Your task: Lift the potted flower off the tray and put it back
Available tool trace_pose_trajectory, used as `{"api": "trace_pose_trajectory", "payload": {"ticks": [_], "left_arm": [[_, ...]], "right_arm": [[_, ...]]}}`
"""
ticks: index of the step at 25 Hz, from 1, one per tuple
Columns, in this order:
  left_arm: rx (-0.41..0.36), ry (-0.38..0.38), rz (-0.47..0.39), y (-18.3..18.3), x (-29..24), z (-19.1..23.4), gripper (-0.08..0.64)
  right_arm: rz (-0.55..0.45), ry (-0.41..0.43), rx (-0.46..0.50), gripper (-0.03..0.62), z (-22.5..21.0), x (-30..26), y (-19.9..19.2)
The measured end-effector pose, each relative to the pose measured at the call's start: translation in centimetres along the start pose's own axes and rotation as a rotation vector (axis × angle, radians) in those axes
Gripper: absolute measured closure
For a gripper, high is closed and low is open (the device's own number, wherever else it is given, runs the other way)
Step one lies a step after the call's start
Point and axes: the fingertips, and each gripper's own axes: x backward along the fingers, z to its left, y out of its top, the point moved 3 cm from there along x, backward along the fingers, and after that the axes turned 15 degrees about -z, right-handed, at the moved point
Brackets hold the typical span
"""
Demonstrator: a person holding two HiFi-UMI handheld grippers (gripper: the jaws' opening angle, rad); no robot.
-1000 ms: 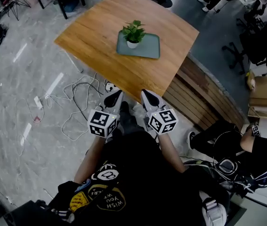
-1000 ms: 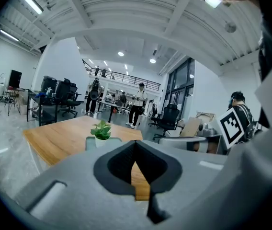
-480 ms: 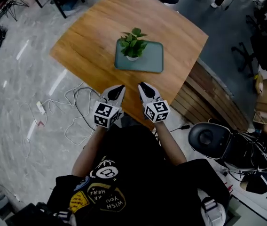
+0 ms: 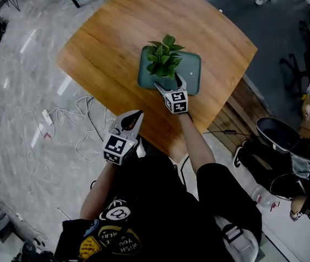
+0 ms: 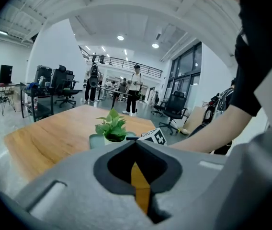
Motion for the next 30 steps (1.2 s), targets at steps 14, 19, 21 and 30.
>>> {"api": "trace_pose_trajectory", "payload": {"ticks": [14, 19, 21, 30], "left_arm": [[0.092, 0.065, 0.048, -2.0, 0.4, 4.2, 0.563], [0.075, 0.047, 0.043, -1.1, 0.3, 4.1, 0.565], [0.065, 0.032, 0.030, -0.5, 0.3, 4.5, 0.563], [0.027, 0.026, -0.085, 5.9, -1.5, 5.9, 0.563]], "right_arm": [[-0.034, 0.033, 0.035, 0.038, -1.9, -7.9, -1.1], [-0.067, 0.025, 0.048, 0.046, -1.6, -7.2, 0.2], [-0.106, 0.010, 0.037, 0.048, -1.4, -6.7, 1.9], [-0.237, -0.012, 0.051, 0.048, 2.7, 2.8, 14.2]]}}
